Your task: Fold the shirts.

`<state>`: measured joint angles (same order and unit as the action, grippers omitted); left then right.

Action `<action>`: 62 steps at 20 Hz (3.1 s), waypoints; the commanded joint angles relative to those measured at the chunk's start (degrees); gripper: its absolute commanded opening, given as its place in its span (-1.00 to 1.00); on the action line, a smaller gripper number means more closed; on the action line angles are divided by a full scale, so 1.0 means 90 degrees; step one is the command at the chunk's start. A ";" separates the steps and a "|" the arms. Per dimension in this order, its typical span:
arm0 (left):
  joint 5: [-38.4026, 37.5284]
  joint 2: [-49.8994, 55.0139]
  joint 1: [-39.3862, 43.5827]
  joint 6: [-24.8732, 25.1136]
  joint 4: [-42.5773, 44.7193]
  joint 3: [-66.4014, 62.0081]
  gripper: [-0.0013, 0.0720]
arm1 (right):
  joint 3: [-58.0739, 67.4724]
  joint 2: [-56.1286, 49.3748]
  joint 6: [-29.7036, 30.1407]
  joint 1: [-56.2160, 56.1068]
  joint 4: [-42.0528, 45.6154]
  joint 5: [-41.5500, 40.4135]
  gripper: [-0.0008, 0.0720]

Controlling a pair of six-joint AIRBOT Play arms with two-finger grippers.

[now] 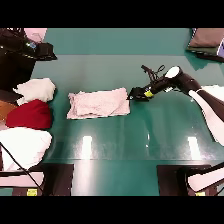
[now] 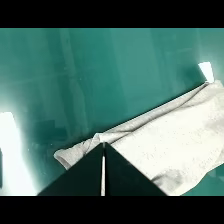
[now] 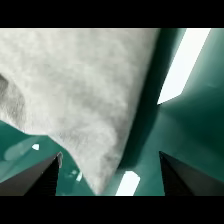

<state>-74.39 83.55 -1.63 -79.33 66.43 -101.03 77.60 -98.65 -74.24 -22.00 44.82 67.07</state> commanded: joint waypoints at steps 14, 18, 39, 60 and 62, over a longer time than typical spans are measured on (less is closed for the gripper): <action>0.0243 0.0002 0.0738 0.0364 -0.0427 0.0289 -0.90 | 0.1877 -0.0350 -0.0556 0.0158 0.0692 0.0466 -0.95; 0.0709 0.0002 0.1409 0.0364 -0.0427 0.0289 -0.89 | 0.1880 0.0940 -0.0925 0.2106 0.2001 0.0906 -0.95; 0.1158 0.0002 0.2181 0.0316 -0.0291 0.0289 -0.89 | 0.3130 0.1634 -0.0588 0.6484 0.1409 0.1787 -0.95; 0.1044 -0.0005 0.2181 0.0359 -0.0248 0.0287 -0.89 | -0.1202 0.3959 -0.0743 0.5867 0.1994 0.2021 0.15; 0.1047 -0.0005 0.2181 0.0359 -0.0245 0.0287 -0.89 | -0.1202 0.3959 -0.0736 0.4906 0.1996 0.1921 -0.92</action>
<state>-64.69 83.55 17.98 -76.07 64.27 -98.45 67.05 -63.18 -80.86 32.75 65.76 85.30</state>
